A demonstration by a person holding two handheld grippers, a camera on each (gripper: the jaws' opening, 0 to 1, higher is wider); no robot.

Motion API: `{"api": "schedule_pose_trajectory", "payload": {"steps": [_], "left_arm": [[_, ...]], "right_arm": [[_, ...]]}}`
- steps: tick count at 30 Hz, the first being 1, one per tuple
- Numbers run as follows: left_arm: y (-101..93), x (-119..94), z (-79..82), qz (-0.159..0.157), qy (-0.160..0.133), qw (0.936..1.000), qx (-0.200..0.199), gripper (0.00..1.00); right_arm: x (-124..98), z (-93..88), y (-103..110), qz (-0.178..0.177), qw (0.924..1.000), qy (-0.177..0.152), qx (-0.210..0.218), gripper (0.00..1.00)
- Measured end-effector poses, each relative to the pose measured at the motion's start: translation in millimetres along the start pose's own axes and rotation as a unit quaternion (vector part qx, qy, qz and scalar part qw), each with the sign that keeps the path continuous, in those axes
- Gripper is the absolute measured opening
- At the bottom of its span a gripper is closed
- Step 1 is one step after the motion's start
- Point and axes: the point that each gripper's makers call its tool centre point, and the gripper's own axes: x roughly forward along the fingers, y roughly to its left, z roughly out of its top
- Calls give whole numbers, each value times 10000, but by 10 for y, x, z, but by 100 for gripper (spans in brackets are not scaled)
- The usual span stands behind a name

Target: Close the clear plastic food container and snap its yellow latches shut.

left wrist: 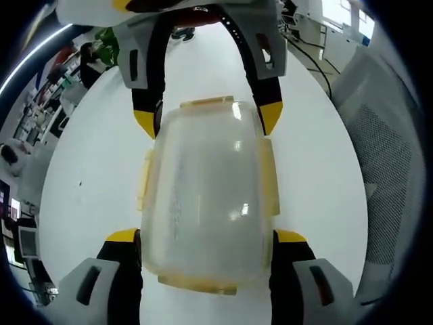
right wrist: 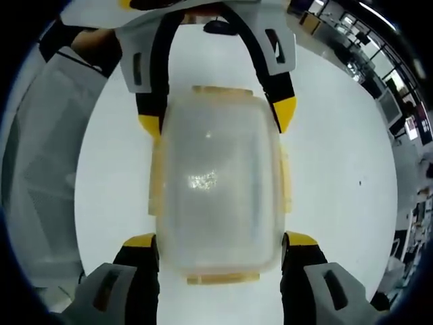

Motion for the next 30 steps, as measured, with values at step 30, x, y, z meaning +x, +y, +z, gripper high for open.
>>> {"api": "schedule_pose_trajectory", "payload": {"steps": [30], "left_arm": [[38,-148,-42,433,-370,9968,-562,86]], "right_arm": [[-172,-16,10,-612,9975,-325,97,85]]}}
